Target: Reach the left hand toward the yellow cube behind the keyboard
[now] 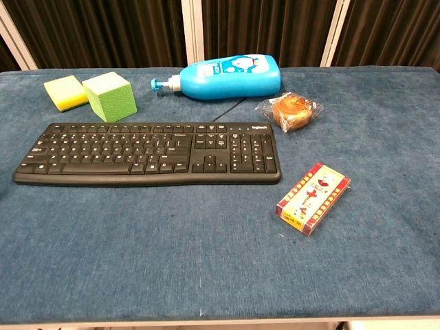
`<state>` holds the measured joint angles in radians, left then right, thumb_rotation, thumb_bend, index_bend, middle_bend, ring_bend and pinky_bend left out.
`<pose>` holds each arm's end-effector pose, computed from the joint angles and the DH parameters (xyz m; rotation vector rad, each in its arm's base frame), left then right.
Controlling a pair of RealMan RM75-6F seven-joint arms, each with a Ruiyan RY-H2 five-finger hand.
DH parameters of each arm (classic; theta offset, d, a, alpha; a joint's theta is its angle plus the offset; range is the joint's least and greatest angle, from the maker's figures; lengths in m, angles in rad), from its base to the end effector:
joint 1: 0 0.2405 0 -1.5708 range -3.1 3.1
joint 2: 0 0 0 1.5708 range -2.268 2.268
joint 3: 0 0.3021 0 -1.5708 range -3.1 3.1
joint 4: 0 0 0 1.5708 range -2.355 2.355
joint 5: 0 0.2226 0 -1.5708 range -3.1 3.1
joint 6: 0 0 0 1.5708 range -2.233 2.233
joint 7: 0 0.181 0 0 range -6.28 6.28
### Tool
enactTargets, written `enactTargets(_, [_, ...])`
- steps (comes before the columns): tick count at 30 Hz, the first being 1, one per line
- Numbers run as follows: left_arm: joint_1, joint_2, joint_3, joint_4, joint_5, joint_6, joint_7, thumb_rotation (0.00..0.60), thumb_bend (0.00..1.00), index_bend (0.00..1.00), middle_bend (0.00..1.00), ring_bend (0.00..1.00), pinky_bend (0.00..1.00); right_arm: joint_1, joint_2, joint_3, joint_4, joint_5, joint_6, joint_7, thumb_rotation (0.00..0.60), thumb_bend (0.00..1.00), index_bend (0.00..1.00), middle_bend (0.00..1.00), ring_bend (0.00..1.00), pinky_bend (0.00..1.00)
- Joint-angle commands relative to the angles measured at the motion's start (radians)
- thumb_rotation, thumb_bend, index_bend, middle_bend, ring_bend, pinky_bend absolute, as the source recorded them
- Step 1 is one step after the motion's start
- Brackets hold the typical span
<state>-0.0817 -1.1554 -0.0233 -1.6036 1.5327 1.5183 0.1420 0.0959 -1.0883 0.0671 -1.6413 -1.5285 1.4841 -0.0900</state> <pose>-0.3513 0.2154 0.1536 -1.4425 -0.7985 -0.8390 -0.3437 -0.2297 0.1766 1.4354 -0.8011 0.8742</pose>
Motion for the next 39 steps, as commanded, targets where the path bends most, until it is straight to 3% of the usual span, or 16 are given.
enactTargets(1, [0.000,0.000,0.002,-0.003,-0.001,-0.003,0.004,0.600,0.16,0.12,0.16,0.12,0.03,-0.001,0.000,-0.001,0.003,-0.001,0.002,0.004,0.600,0.11,0.00,0.09,0.00,0.00])
enactTargets(9, [-0.051,0.007,-0.022,-0.043,0.048,-0.025,0.037,0.600,0.16,0.13,0.21,0.17,0.07,-0.009,0.002,-0.002,0.016,-0.006,0.016,0.029,0.600,0.11,0.00,0.09,0.00,0.00])
enactTargets(11, [-0.088,0.008,-0.033,-0.058,0.068,-0.059,0.053,0.600,0.16,0.17,0.27,0.23,0.21,-0.011,0.002,-0.003,0.020,-0.011,0.023,0.036,0.600,0.11,0.00,0.09,0.00,0.00])
enactTargets(13, [-0.126,0.008,-0.043,-0.073,0.076,-0.103,0.064,0.600,0.18,0.21,0.37,0.35,0.42,-0.014,0.002,-0.004,0.024,-0.013,0.027,0.041,0.600,0.11,0.00,0.09,0.00,0.00])
enactTargets(14, [-0.153,0.006,-0.050,-0.084,0.076,-0.138,0.066,0.600,0.19,0.22,0.42,0.41,0.48,-0.016,0.002,-0.005,0.026,-0.013,0.029,0.045,0.600,0.11,0.00,0.09,0.00,0.00])
enactTargets(16, [-0.202,0.000,-0.061,-0.099,0.069,-0.208,0.057,0.600,0.24,0.26,0.60,0.59,0.63,-0.019,0.001,-0.006,0.031,-0.013,0.032,0.052,0.600,0.11,0.00,0.09,0.00,0.00])
enactTargets(19, [-0.266,-0.015,-0.072,-0.110,0.047,-0.306,0.042,0.600,0.35,0.28,0.76,0.76,0.74,-0.023,-0.001,-0.008,0.037,-0.011,0.034,0.061,0.600,0.11,0.00,0.09,0.00,0.00])
enactTargets(24, [-0.377,-0.055,-0.088,-0.114,-0.036,-0.495,0.096,0.600,0.52,0.28,0.91,0.92,0.89,-0.025,-0.002,-0.008,0.041,-0.008,0.033,0.066,0.600,0.12,0.00,0.09,0.00,0.00])
enactTargets(29, [-0.454,-0.093,-0.104,-0.123,-0.175,-0.625,0.203,0.600,0.59,0.24,0.94,0.96,0.93,-0.024,0.000,-0.007,0.038,-0.008,0.032,0.062,0.600,0.11,0.00,0.09,0.00,0.00])
enactTargets(39, [-0.535,-0.172,-0.100,-0.073,-0.372,-0.700,0.308,0.600,0.60,0.22,0.94,0.96,0.93,-0.023,-0.002,-0.005,0.035,0.003,0.021,0.057,0.600,0.11,0.00,0.09,0.00,0.00])
